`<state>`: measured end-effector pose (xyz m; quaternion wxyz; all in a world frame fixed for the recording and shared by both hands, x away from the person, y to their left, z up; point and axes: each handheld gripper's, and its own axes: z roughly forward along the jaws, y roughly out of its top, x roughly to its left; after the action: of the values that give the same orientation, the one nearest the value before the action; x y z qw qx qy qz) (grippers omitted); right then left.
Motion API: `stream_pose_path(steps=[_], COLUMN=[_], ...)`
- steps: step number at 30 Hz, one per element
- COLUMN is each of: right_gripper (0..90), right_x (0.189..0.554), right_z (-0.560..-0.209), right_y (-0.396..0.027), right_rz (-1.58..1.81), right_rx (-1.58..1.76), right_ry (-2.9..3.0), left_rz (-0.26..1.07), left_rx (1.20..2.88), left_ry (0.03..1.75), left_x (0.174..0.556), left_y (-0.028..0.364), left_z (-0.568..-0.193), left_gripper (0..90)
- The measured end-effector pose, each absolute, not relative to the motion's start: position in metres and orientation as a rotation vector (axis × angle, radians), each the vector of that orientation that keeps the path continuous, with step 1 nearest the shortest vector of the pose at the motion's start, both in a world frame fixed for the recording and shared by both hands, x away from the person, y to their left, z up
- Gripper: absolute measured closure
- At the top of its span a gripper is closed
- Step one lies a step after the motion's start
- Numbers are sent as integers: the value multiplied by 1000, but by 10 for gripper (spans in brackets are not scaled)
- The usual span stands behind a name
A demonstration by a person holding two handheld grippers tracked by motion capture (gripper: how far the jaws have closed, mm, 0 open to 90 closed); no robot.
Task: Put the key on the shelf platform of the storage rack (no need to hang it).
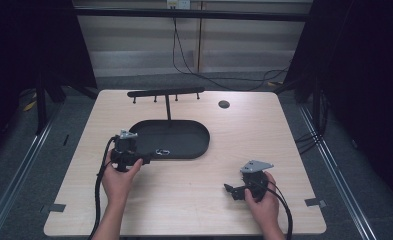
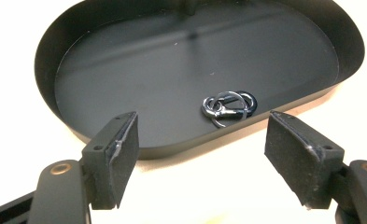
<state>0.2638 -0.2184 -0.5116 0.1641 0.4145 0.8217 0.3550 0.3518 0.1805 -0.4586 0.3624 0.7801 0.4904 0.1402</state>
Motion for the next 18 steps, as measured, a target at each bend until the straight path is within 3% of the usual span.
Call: stream_pose_path(steps=[18], right_gripper=[117], right_x=[264], right_z=[-512], right_y=[-218], right_rz=[1012], right_rx=[1182], right_ry=[2342], left_rz=[361], left_rx=[2007], left_ry=[1272], left_x=[335], left_y=[195], left_z=[-466], left_gripper=[267])
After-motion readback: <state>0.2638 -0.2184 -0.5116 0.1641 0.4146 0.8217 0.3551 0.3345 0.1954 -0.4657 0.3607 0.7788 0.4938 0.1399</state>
